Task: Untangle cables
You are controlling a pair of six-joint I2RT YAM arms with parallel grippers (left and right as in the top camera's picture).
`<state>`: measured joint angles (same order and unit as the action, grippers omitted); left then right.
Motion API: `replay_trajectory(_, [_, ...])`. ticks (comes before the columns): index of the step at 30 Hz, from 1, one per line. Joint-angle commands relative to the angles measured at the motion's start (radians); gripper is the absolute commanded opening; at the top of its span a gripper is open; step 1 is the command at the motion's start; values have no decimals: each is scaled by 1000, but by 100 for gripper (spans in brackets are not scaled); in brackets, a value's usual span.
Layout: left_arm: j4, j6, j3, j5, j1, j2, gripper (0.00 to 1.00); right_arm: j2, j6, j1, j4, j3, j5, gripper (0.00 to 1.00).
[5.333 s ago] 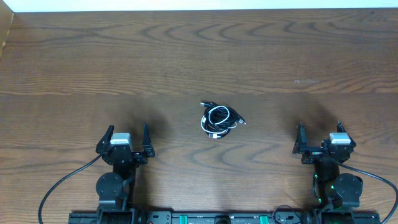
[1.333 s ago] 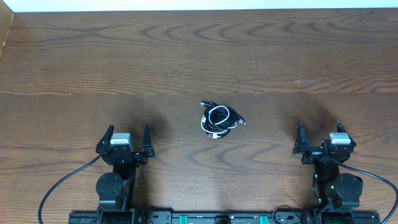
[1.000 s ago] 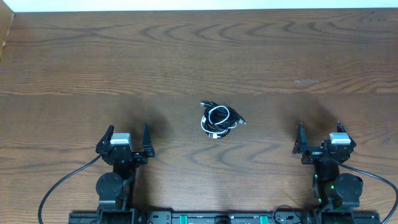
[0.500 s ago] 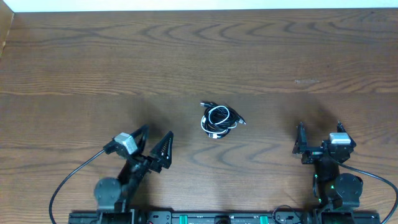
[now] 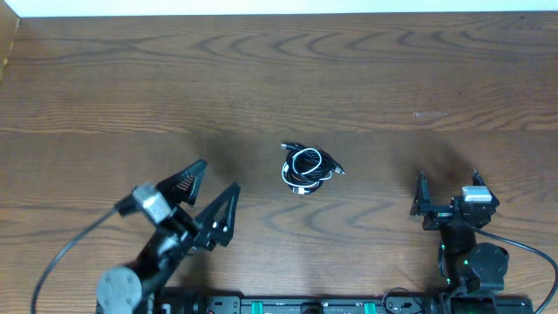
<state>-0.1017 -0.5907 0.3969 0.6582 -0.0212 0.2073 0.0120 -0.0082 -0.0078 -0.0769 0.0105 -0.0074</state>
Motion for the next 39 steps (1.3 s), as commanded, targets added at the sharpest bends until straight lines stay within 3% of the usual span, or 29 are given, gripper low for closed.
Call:
replay_trajectory(1, [193,163,204,61,4,173,94,-6,-4,5,0,-5,3,99])
replay_trajectory(6, [607,412,515,24,4,455,94,-6,-5,5,0,-5,3,99])
replay_trajectory(12, [1031,509,835,-117,4,739,94,-6,-4,5,0,-5,3,99])
replay_trajectory(20, [1111,508,892,95,4,829,94,-6,-4,5,0,-5,3,99])
replay_trajectory(27, [1119,493,892,92,4,829,94,-6,-4,5,0,-5,3,99])
replay_trajectory(31, [1156,433,940,26,4,843,94,-6,-4,5,0,-5,3,99])
replay_trajectory(39, [1493,432,1188,-282,3,999,94,-6,-4,5,0,-5,3,99])
